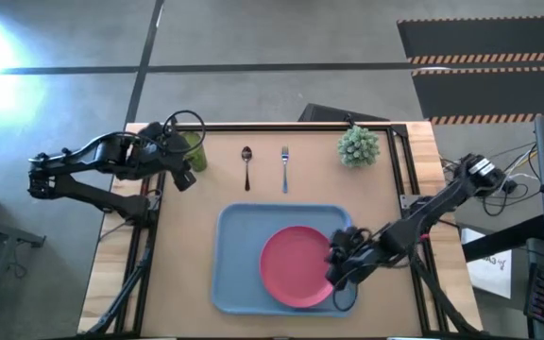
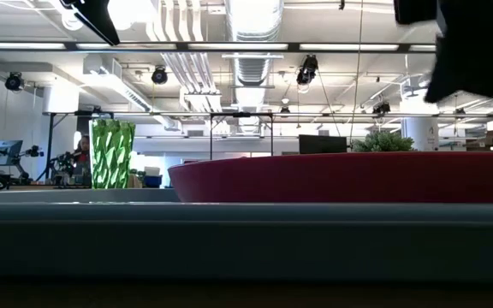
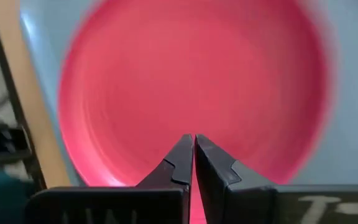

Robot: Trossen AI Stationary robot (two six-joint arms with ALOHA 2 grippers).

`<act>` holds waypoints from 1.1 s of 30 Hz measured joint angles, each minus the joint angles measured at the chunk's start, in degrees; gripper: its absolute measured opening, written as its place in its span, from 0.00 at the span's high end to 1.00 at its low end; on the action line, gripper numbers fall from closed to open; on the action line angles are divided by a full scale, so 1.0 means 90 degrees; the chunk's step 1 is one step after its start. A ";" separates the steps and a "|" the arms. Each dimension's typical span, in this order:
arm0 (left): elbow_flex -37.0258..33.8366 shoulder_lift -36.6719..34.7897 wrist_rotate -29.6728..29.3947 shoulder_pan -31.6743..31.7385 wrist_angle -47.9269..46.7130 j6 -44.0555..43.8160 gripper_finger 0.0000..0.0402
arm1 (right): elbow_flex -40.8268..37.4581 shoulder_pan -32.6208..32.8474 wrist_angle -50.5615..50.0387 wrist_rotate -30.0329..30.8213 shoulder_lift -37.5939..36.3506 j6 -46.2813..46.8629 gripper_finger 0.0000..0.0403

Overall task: Pick and place plate/cup/fork/spoon on tray
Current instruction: Adjust the pink plate on the blue serving tray

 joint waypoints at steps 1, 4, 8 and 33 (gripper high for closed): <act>0.0000 0.0000 0.0000 0.0000 0.0000 0.0000 0.56 | -0.0005 0.0001 0.0120 -0.0244 0.0212 0.0050 0.98; 0.0000 -0.0007 0.0000 0.0000 0.0000 -0.0002 0.56 | 0.0032 0.0001 0.0409 -0.0834 0.0828 0.0128 0.98; 0.0000 -0.0027 0.0002 0.0000 -0.0001 -0.0005 0.56 | 0.0172 0.0001 0.0719 -0.1289 0.1436 0.0124 0.98; 0.0000 -0.0032 0.0027 0.0000 -0.0005 -0.0033 0.56 | 0.0377 0.0268 0.0335 -0.1997 0.1185 0.0210 0.98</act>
